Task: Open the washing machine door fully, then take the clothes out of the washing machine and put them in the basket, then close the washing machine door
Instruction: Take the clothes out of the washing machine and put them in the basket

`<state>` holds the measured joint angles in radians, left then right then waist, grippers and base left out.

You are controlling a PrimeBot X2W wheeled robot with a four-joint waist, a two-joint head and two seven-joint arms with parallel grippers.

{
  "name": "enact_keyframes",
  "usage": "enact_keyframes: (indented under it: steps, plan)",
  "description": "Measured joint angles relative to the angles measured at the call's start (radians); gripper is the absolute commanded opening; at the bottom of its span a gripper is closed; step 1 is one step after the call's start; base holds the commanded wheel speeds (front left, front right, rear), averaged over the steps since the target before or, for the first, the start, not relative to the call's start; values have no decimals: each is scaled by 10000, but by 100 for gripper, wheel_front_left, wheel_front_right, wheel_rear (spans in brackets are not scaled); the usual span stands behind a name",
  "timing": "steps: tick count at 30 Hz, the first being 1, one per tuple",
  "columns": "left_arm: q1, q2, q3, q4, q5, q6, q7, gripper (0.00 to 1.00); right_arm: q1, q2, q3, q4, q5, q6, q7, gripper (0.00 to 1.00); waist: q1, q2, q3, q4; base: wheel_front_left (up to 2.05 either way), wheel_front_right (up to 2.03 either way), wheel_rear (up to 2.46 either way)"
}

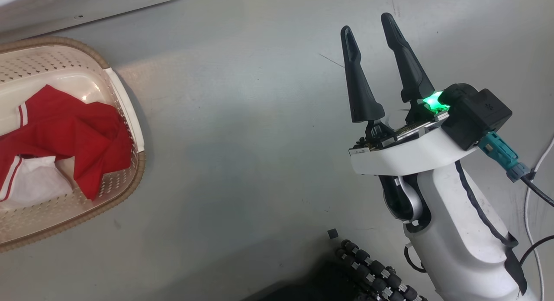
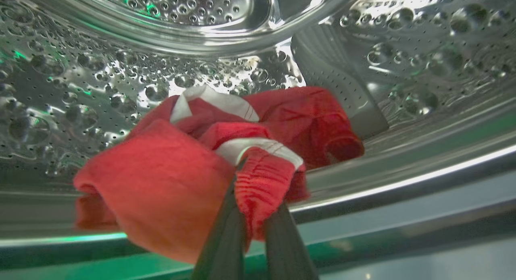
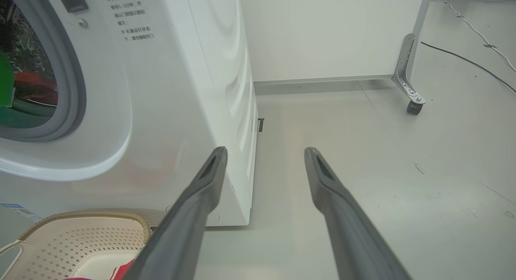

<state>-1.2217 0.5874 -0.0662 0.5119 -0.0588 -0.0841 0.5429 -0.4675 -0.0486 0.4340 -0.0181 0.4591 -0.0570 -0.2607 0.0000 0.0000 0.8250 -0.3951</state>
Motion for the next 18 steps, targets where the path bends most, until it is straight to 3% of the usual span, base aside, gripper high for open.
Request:
enact_keyframes:
  steps: [11,18]
  plan:
    - [-21,-1258,621,-174,-940,362,-1616,0,-80,-4,-142,180,-150,-71,0,100,0,0,-294,199,0,0,0]
    - [889,-1873,903,-627,-1356,600,-3012,0,-94,-6,-278,420,-483,-63,0,100,0,0,-638,467,0,0,0]
